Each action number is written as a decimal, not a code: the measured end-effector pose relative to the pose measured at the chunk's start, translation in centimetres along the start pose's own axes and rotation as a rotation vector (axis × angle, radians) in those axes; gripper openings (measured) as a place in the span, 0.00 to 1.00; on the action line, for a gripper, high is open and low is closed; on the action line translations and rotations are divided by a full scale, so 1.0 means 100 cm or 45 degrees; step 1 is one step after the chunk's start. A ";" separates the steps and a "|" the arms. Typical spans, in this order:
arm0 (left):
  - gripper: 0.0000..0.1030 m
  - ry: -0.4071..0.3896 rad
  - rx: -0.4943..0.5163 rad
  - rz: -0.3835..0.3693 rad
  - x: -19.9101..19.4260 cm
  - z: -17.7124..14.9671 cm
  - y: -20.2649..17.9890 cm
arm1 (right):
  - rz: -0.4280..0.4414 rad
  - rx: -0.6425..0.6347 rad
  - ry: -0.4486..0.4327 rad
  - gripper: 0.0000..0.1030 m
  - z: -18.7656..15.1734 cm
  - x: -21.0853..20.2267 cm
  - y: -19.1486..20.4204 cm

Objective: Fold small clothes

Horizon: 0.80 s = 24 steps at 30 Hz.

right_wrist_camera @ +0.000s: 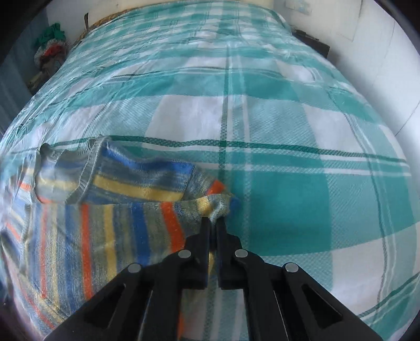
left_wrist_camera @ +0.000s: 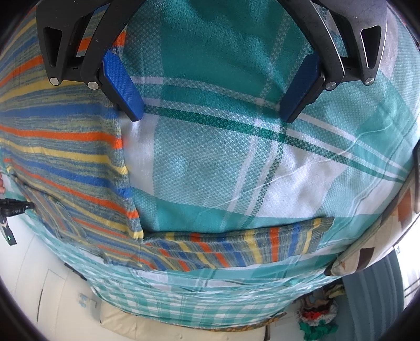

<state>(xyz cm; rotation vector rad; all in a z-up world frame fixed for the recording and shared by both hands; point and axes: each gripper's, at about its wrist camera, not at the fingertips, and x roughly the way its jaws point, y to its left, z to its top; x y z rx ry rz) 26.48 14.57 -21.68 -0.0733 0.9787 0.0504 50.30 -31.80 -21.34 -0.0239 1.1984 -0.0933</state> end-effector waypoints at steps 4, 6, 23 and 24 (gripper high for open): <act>1.00 0.006 0.003 0.005 0.000 0.001 -0.001 | -0.021 0.031 -0.030 0.34 0.004 -0.015 -0.003; 1.00 0.006 0.004 0.007 0.001 0.001 -0.001 | 0.038 -0.017 -0.093 0.34 0.001 -0.037 0.005; 0.99 -0.007 0.081 -0.225 -0.055 -0.005 -0.016 | 0.402 -0.265 0.003 0.18 -0.176 -0.143 0.033; 0.99 -0.023 0.122 -0.260 -0.067 -0.009 -0.024 | 0.437 -0.280 0.047 0.18 -0.191 -0.144 0.042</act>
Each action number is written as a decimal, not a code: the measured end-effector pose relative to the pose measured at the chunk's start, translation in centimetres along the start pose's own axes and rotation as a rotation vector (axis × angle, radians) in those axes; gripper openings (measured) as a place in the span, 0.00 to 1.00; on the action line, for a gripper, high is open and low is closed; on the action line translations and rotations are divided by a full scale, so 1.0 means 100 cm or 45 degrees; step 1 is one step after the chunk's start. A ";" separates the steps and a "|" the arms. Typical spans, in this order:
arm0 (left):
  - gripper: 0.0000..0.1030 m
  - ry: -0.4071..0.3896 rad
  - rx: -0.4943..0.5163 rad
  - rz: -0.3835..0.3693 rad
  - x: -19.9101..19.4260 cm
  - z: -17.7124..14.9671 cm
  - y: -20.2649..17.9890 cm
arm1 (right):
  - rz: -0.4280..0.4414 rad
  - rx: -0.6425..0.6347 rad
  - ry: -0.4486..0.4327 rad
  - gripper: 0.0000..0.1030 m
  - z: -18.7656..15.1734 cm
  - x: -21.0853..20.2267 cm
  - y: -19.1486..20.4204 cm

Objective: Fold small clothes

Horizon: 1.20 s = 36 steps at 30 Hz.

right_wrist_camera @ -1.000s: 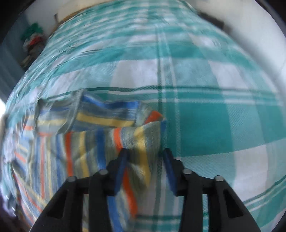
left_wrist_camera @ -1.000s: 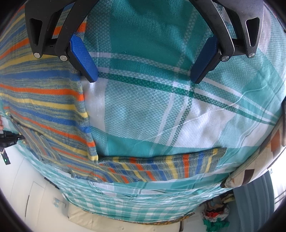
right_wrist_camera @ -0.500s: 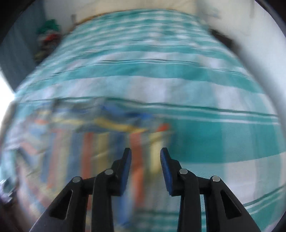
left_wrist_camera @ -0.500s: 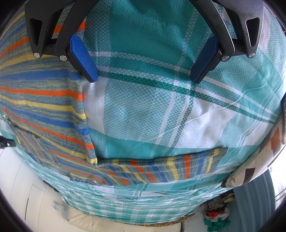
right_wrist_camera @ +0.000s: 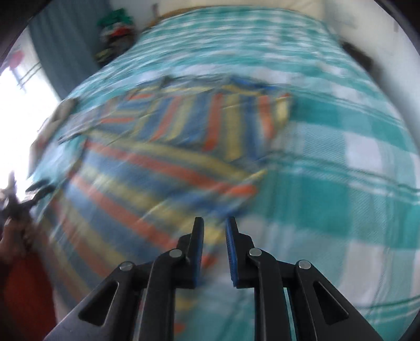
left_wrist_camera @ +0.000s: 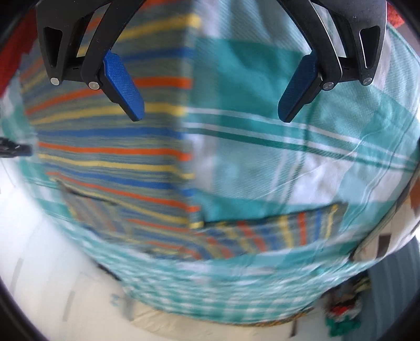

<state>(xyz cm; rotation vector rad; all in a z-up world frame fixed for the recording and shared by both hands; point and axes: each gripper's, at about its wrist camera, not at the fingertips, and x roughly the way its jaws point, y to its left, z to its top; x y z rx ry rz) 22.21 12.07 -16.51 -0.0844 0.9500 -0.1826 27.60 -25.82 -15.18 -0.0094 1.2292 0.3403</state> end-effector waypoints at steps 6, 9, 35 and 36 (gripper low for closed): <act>0.99 0.271 0.291 -0.166 0.002 -0.053 -0.068 | 0.001 0.022 0.335 0.19 -0.083 0.014 0.023; 0.99 0.254 0.443 -0.075 0.002 -0.062 -0.090 | -0.076 0.037 0.303 0.30 -0.096 -0.005 0.026; 0.99 0.077 -0.056 0.051 0.008 -0.027 -0.018 | -0.267 0.338 -0.417 0.72 -0.110 -0.045 0.027; 0.99 0.113 -0.063 0.067 0.013 -0.028 -0.016 | -0.261 0.332 -0.415 0.72 -0.110 -0.045 0.029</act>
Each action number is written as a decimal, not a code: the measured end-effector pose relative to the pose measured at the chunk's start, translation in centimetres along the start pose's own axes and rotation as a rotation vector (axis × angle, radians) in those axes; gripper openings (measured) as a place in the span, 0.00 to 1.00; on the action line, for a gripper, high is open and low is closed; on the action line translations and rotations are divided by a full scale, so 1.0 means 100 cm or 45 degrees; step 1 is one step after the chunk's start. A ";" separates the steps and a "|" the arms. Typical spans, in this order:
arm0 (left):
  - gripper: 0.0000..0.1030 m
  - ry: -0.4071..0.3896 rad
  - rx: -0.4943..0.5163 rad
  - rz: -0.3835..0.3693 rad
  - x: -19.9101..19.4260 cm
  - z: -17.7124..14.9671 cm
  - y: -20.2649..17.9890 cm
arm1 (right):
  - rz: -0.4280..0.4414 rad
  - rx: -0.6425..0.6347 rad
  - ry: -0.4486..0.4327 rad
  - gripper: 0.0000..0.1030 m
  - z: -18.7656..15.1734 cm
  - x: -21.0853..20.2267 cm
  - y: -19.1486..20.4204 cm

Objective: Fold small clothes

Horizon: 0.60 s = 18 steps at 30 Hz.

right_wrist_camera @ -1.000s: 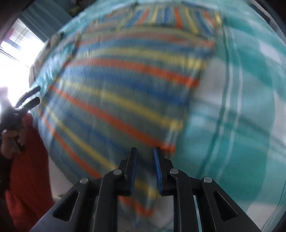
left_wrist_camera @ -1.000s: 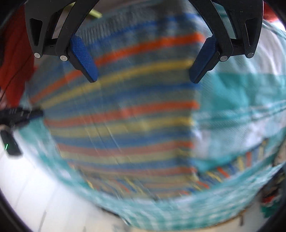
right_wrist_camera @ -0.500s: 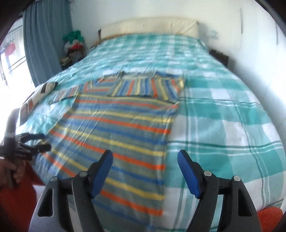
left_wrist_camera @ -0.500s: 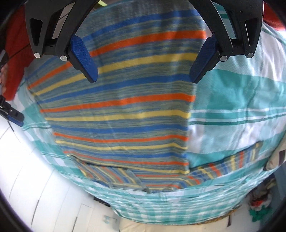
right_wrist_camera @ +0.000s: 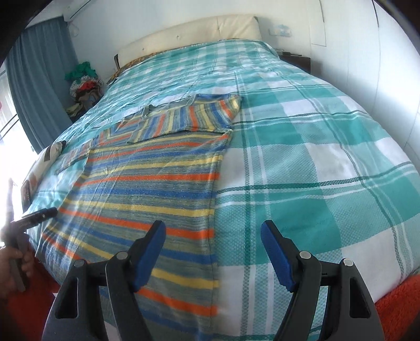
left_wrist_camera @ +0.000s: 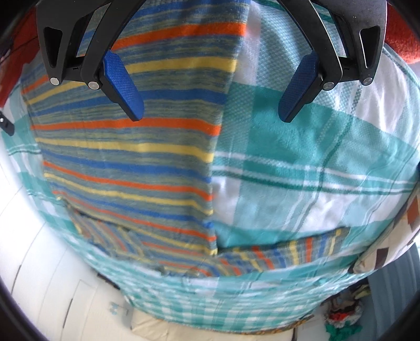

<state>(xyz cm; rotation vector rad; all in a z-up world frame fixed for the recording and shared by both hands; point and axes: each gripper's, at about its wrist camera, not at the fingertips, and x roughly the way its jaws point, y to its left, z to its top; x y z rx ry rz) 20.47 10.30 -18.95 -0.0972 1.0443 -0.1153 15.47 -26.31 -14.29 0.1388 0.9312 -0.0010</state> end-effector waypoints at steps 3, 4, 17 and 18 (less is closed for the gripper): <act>0.99 0.060 -0.028 -0.009 0.010 -0.001 0.005 | 0.014 -0.013 0.006 0.72 -0.002 0.001 0.003; 0.99 0.058 -0.036 -0.015 0.009 -0.002 0.006 | 0.018 -0.015 0.009 0.72 -0.002 0.001 0.004; 0.99 -0.110 -0.188 0.040 -0.004 0.094 0.089 | 0.058 -0.036 0.004 0.72 -0.003 -0.001 0.009; 0.99 -0.137 -0.229 0.044 -0.004 0.114 0.108 | 0.057 -0.033 0.006 0.72 -0.003 0.000 0.009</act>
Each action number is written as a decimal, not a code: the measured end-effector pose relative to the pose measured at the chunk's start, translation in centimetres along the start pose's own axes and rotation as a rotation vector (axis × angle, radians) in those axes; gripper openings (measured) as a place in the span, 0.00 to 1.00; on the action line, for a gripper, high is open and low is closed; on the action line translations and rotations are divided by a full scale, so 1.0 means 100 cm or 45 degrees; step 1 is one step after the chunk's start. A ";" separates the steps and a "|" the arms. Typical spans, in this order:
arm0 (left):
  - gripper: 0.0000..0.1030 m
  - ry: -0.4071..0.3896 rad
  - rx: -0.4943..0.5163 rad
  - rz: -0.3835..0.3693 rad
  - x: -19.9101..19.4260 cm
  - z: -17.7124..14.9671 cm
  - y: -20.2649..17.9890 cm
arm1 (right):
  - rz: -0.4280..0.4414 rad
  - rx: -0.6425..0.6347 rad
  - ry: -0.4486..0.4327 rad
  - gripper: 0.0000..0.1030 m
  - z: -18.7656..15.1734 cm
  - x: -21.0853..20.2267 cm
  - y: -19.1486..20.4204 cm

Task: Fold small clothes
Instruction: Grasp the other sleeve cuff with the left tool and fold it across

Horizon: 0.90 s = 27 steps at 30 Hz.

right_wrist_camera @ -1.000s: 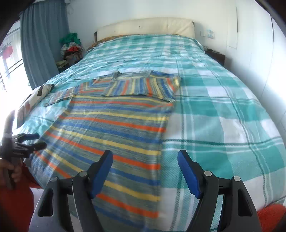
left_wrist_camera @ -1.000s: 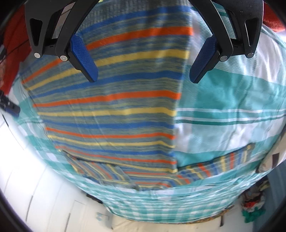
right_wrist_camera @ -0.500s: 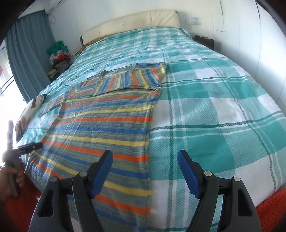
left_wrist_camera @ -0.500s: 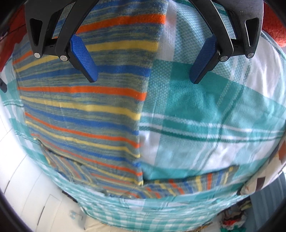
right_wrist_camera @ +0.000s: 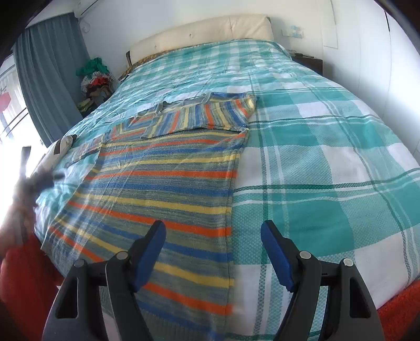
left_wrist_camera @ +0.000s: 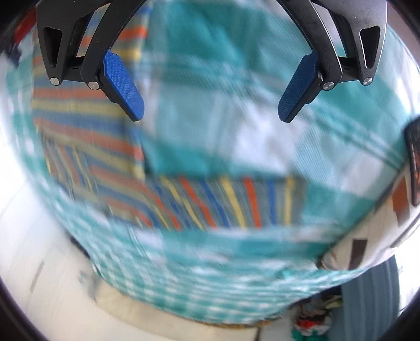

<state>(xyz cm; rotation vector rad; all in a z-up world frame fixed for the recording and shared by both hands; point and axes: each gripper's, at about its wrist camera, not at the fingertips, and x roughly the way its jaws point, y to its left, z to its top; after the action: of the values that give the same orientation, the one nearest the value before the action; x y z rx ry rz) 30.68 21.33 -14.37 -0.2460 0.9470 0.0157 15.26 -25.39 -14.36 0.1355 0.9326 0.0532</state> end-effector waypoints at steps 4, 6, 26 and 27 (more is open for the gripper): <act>0.99 0.059 -0.244 -0.026 0.032 0.066 0.070 | 0.003 0.016 0.027 0.72 0.000 0.006 -0.002; 0.98 0.132 -0.403 -0.022 0.054 0.079 0.101 | 0.009 0.015 0.044 0.72 0.000 0.010 -0.001; 0.01 0.023 0.088 -0.059 0.023 0.154 -0.053 | 0.104 0.047 0.068 0.72 -0.002 0.015 -0.003; 0.01 0.012 0.155 -0.102 0.019 0.157 -0.081 | 0.110 0.051 0.066 0.72 -0.001 0.015 -0.003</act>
<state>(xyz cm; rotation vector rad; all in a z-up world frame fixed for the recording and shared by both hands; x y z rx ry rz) 45.35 16.66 -5.52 -0.1715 0.9435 -0.1166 16.04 -25.54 -15.65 0.2125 0.9800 0.1186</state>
